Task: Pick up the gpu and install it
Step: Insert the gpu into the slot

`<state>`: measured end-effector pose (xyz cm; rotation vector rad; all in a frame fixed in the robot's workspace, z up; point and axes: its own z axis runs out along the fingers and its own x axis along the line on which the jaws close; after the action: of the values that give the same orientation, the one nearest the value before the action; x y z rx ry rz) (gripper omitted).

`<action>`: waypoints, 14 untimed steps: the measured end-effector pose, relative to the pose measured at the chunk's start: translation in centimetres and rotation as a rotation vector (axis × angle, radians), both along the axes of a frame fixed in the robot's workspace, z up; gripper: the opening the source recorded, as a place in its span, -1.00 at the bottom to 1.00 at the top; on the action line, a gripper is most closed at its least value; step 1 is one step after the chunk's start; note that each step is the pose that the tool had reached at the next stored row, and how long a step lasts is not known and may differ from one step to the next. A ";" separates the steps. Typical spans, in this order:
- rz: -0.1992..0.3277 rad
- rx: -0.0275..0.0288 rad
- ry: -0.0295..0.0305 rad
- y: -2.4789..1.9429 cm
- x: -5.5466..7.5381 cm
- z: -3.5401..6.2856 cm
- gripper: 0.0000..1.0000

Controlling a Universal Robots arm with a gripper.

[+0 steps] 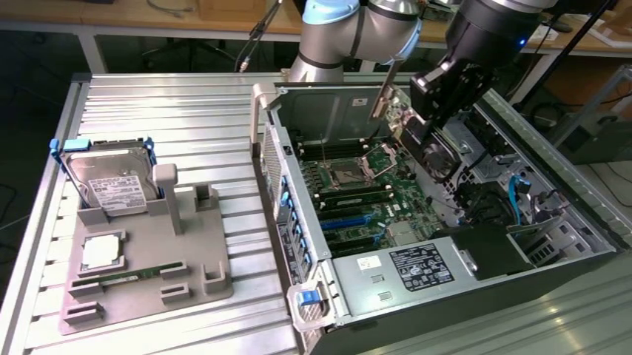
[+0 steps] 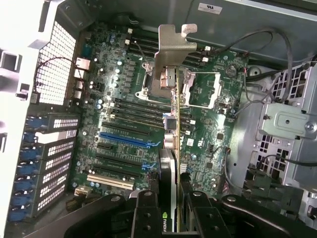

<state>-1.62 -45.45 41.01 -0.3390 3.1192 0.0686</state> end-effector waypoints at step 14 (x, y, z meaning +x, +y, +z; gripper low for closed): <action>0.060 -0.0050 0.0000 0.00 0.0 0.00 -0.47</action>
<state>-1.62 -45.45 41.01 -0.4325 3.1096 0.0610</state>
